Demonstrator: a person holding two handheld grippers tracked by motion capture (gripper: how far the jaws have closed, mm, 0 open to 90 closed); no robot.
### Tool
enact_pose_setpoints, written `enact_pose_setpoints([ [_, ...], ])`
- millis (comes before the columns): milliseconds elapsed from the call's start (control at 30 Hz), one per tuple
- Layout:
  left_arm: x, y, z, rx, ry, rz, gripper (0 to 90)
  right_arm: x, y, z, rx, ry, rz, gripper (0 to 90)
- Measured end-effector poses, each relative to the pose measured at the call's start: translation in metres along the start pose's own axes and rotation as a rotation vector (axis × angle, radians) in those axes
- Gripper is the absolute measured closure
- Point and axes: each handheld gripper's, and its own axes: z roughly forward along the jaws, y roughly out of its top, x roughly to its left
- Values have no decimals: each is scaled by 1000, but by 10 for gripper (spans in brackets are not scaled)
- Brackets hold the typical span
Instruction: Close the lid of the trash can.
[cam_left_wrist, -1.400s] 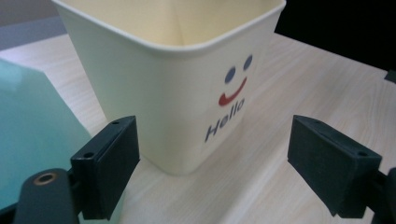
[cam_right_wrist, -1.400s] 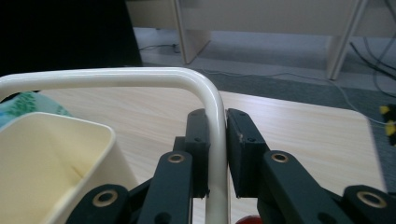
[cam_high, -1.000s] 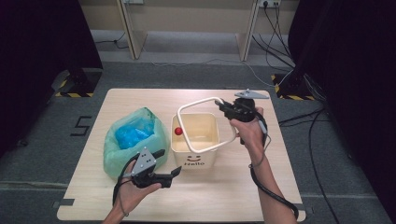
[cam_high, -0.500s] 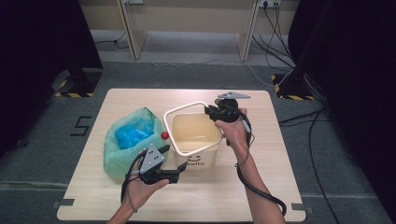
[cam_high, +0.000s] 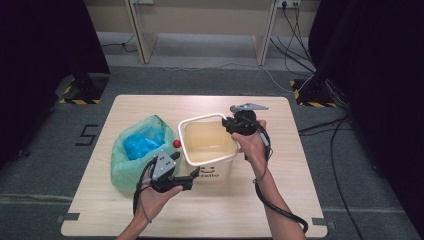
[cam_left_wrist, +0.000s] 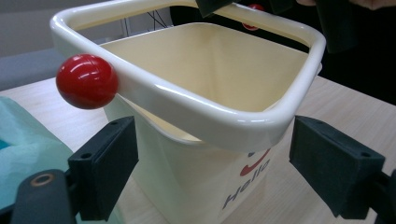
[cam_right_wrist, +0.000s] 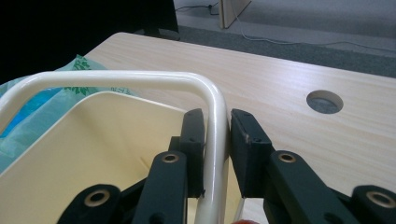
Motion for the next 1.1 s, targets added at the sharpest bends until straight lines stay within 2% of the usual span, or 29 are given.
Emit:
enact_pose_setpoints([
  [100,4,1,1,-2,0,-27,148,-1,-4,0,3,-5,17,742],
  [167,7,1,1,-1,4,-40,148,-2,-6,1,8,-10,6,737],
  [533,11,-1,4,20,5,-46,149,-7,-12,-5,11,-29,-3,720],
  [700,14,-2,4,27,10,-54,150,-11,-19,-4,22,-30,14,713],
  [967,16,-4,1,26,8,-66,155,-14,-25,-6,14,-6,41,708],
  [1033,15,-2,-2,14,1,-68,155,-14,-25,-7,8,13,52,706],
  [1100,14,1,-4,3,-1,-62,155,-13,-24,-7,5,12,44,705],
])
